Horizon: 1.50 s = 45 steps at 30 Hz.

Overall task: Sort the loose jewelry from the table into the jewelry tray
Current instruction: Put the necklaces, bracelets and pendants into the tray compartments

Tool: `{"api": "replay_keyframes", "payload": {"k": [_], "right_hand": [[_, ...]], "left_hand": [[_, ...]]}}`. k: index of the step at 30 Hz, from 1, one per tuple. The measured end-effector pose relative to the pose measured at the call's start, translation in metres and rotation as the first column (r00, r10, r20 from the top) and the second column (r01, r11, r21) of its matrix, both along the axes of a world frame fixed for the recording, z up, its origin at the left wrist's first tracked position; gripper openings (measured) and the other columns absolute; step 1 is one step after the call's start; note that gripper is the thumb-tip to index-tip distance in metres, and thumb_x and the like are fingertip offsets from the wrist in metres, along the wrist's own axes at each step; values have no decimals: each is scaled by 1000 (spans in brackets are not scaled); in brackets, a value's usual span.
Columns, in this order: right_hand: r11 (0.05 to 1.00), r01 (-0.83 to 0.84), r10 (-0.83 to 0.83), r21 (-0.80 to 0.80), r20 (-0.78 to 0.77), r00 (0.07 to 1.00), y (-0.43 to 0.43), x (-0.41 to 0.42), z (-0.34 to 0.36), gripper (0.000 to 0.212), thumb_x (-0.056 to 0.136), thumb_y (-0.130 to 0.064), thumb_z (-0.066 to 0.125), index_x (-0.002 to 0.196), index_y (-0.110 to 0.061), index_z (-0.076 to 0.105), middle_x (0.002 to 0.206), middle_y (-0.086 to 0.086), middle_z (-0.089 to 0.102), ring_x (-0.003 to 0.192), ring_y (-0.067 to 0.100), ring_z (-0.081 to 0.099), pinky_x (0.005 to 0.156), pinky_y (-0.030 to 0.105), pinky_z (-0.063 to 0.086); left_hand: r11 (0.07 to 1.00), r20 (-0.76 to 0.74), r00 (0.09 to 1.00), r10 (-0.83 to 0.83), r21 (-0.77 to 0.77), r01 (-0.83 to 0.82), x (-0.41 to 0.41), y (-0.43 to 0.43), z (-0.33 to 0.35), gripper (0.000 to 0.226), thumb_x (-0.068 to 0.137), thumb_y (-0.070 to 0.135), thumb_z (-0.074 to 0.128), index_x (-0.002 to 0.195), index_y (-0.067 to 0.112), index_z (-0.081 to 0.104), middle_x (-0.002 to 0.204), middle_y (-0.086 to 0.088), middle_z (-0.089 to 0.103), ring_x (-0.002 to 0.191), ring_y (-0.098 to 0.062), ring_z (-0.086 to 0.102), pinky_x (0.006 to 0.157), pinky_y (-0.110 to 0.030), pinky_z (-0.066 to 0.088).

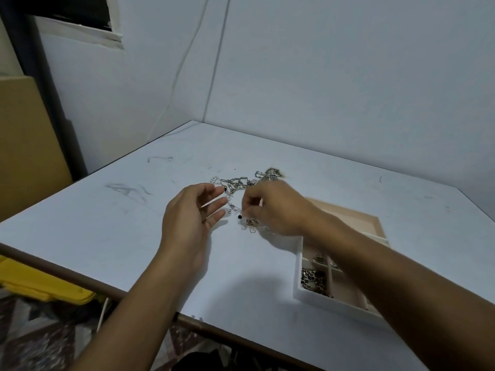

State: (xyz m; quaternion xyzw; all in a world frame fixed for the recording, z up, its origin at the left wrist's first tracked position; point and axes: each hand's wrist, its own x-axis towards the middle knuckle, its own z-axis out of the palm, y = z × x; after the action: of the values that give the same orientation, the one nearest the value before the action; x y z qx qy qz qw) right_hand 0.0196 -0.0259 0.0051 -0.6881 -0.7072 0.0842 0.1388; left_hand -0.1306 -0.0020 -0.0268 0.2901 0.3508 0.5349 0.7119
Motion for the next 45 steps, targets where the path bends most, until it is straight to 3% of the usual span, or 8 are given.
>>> {"api": "replay_keyframes", "payload": {"k": [8,14,17,26,33,45], "right_hand": [[996,83,-77,26,-181,980,-10,18,38,7,86,-27,70,86,-21,74,80,-7,70,67,1,56,60,9,40],[993,103,-89,59,-206,974,-12,18,54,6,86,-22,69,85,-18,72,79,-6,70,55,-7,52,51,3,37],[992,105,-89,70,-202,975,-13,18,59,5,85,-20,69,84,-17,73,77,-8,68,54,-8,51,49,3,36],[987,115,-95,108,-175,980,-13,22,64,6,85,-19,68,83,-19,73,77,-9,68,59,-6,54,52,2,37],[985,130,-113,109,-156,981,-17,28,62,7,86,-19,66,83,-20,72,76,-12,68,60,-12,53,52,1,36],[982,145,-126,120,-155,980,-44,45,59,6,87,-21,67,83,-20,72,78,-14,68,63,-12,54,55,2,38]], "left_hand": [[993,57,991,-118,-24,119,24,16,9,13,90,14,50,85,8,61,88,-8,73,95,-26,71,89,-34,54],[970,40,969,-243,8,243,37,21,10,18,93,19,46,89,9,60,94,-11,74,90,-25,71,85,-33,53],[945,65,943,-326,-7,328,40,21,9,22,94,22,45,93,9,62,96,-11,72,86,-26,70,82,-32,52],[870,72,869,-489,-29,492,44,14,9,31,97,29,41,94,7,63,95,-12,72,85,-28,69,91,-39,52],[831,63,830,-554,-29,556,46,10,13,42,97,31,41,112,-2,63,104,-16,71,87,-28,70,85,-38,56],[793,5,794,-609,-45,608,57,-10,17,45,99,33,41,114,-4,62,102,-17,72,86,-29,71,79,-36,59]]}}
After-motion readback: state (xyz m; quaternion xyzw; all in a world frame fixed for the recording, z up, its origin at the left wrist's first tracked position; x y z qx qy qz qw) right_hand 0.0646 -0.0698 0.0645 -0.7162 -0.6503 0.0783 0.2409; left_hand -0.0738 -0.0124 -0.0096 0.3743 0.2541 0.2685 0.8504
